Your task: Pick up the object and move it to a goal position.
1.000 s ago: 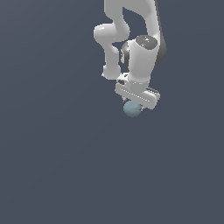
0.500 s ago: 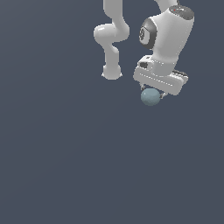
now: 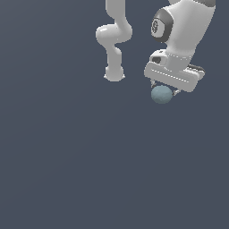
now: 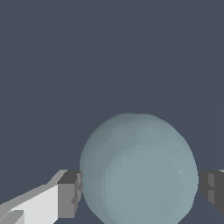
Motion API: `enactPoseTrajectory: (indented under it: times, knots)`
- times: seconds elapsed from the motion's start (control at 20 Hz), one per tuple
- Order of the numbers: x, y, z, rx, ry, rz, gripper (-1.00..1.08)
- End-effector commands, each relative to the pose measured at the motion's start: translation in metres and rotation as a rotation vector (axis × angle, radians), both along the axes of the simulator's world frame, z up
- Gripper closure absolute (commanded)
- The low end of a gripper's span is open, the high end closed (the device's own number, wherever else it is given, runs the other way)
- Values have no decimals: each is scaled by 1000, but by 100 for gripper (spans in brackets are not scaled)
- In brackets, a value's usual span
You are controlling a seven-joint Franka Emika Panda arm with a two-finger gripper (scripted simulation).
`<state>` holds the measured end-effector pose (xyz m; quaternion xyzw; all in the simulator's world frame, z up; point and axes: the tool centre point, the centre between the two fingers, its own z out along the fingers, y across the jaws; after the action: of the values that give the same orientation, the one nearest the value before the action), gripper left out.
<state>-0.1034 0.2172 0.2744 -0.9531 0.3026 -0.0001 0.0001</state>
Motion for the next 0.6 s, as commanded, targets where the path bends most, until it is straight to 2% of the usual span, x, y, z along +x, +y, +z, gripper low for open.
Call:
enactPoseTrajectory:
  times: [0.0,0.55]
  knots:
    - [1,-1,-1,0,1,-1,108]
    - [10,-4,16,0,0,-1,108]
